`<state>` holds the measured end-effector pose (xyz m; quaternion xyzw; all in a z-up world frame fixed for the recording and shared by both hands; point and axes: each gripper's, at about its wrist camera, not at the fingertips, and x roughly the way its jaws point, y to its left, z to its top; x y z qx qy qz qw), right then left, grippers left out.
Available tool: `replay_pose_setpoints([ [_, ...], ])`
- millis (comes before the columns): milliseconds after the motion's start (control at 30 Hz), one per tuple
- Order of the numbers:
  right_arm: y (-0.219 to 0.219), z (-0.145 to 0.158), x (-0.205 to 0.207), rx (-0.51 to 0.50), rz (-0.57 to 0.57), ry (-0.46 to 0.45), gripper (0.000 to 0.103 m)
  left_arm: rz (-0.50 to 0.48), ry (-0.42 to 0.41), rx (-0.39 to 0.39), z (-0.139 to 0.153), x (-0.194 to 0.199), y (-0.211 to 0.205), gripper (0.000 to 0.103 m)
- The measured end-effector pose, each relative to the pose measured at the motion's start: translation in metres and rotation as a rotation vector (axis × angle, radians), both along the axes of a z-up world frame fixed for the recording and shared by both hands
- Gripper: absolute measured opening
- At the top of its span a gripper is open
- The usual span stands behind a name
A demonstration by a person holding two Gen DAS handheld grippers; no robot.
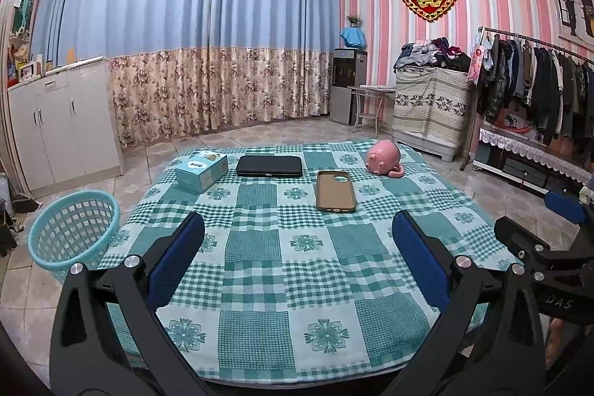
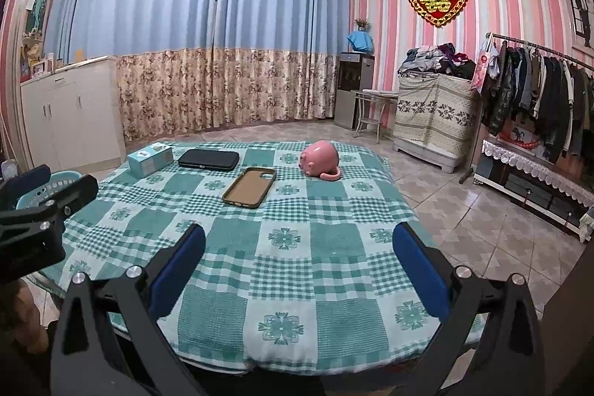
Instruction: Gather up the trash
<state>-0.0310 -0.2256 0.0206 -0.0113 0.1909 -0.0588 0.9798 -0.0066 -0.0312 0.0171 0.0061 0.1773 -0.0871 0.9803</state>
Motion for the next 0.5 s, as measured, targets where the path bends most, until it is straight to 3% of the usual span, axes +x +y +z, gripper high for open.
replay_pose_setpoints([
  [500, 0.0001, 0.0030, -0.0014, 0.002, -0.018, -0.015, 0.098, 0.006, -0.017, 0.009, 0.0002, -0.0024, -0.0003, 0.098],
])
